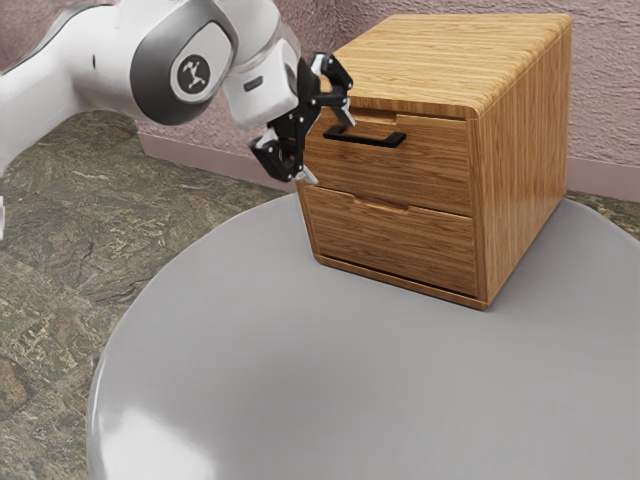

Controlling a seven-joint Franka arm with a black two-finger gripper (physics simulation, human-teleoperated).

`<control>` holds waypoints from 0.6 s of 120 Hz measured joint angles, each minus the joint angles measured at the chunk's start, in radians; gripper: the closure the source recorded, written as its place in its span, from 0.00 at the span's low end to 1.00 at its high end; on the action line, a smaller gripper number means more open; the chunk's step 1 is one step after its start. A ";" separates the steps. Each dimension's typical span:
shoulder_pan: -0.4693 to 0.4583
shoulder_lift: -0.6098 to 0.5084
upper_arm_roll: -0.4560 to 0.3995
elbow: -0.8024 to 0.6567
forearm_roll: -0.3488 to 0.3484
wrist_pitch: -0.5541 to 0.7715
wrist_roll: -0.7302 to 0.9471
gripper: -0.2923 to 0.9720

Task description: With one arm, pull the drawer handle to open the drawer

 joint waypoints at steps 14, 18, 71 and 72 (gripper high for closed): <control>0.018 0.023 0.007 0.018 0.000 0.022 0.020 0.25; 0.017 0.034 0.007 0.019 0.000 0.032 0.025 0.25; 0.039 0.138 0.008 0.048 -0.003 0.127 0.070 0.25; 0.040 0.139 0.008 0.048 -0.003 0.128 0.071 0.25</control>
